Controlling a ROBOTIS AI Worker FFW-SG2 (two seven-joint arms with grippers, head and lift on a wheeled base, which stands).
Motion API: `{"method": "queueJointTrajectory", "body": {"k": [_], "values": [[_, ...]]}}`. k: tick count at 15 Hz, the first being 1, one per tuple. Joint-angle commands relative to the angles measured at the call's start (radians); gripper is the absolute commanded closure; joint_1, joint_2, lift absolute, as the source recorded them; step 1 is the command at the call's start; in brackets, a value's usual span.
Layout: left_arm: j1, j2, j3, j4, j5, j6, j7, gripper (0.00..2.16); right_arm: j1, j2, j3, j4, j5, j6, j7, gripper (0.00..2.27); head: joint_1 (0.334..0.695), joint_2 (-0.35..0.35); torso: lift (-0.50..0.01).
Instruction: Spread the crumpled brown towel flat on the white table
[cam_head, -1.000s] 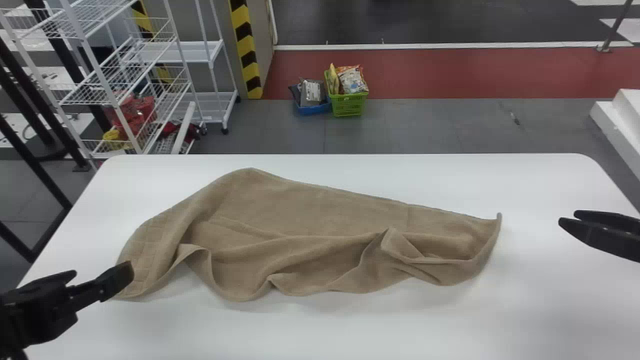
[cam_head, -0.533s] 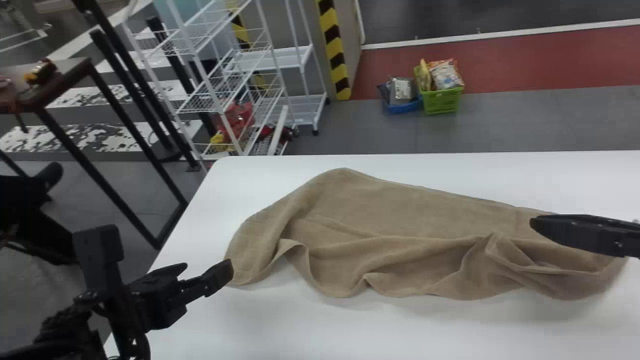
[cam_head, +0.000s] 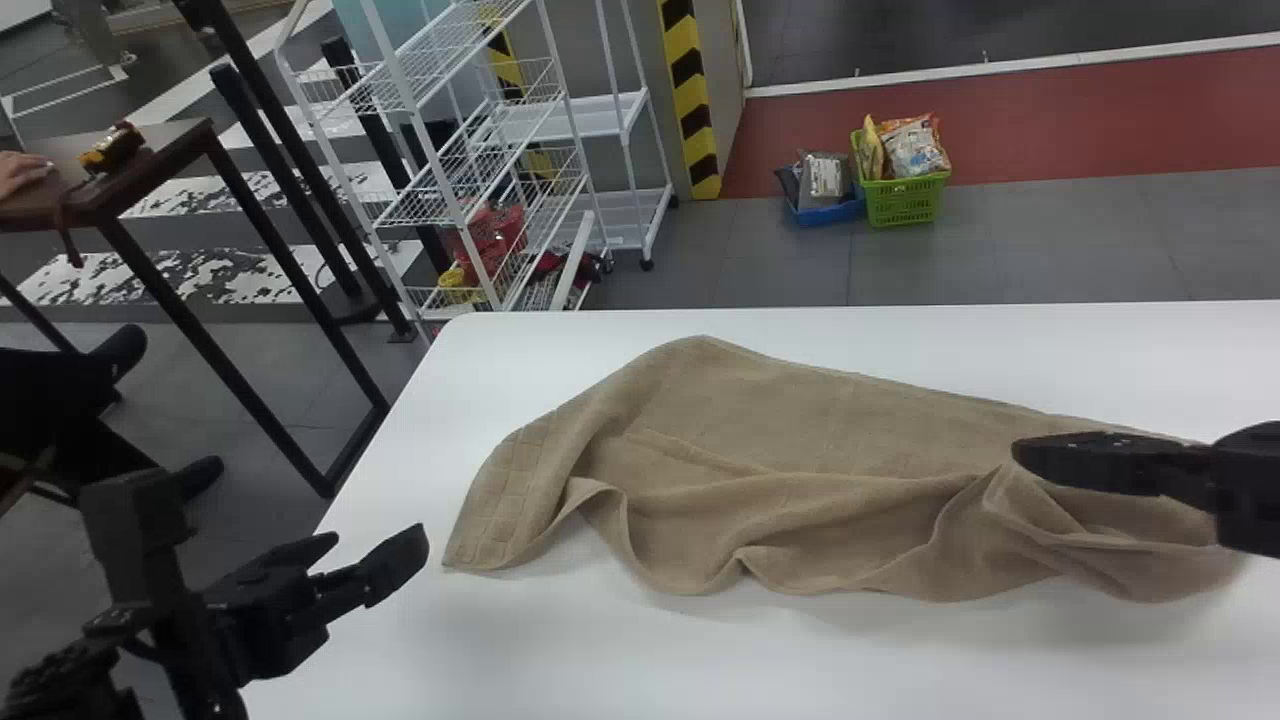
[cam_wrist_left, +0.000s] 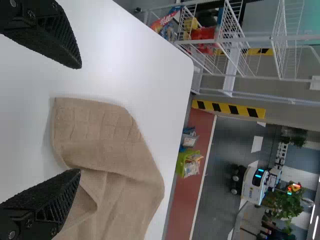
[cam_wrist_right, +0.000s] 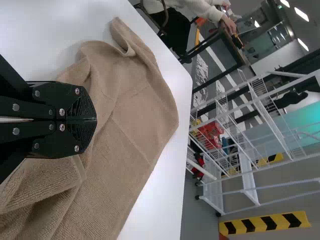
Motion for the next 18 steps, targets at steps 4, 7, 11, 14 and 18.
{"method": "queueJointTrajectory", "body": {"k": [4, 7, 11, 14, 18], "values": [[0.006, -0.003, 0.021, -0.004, 0.022, 0.000, -0.010, 0.08, -0.081, 0.001, 0.073, -0.030, 0.336, -0.020, 0.225, 0.33, 0.695, 0.350, -0.123], [0.008, -0.003, 0.040, -0.004, 0.039, 0.000, -0.011, 0.08, -0.119, -0.031, 0.092, 0.003, 0.440, -0.155, 0.225, 0.27, 0.695, 0.350, -0.123], [0.011, -0.003, 0.044, -0.004, 0.044, 0.000, -0.010, 0.08, -0.110, -0.106, 0.181, 0.049, 0.566, -0.290, 0.225, 0.23, 0.695, 0.350, -0.123], [0.011, -0.003, 0.044, -0.005, 0.044, 0.000, -0.011, 0.08, -0.112, -0.109, 0.237, 0.088, 0.582, -0.333, 0.225, 0.24, 0.695, 0.350, -0.123], [0.011, -0.003, 0.058, 0.001, 0.045, 0.000, -0.010, 0.08, -0.110, -0.107, 0.325, 0.122, 0.611, -0.336, 0.225, 0.24, 0.695, 0.350, -0.123]]}}
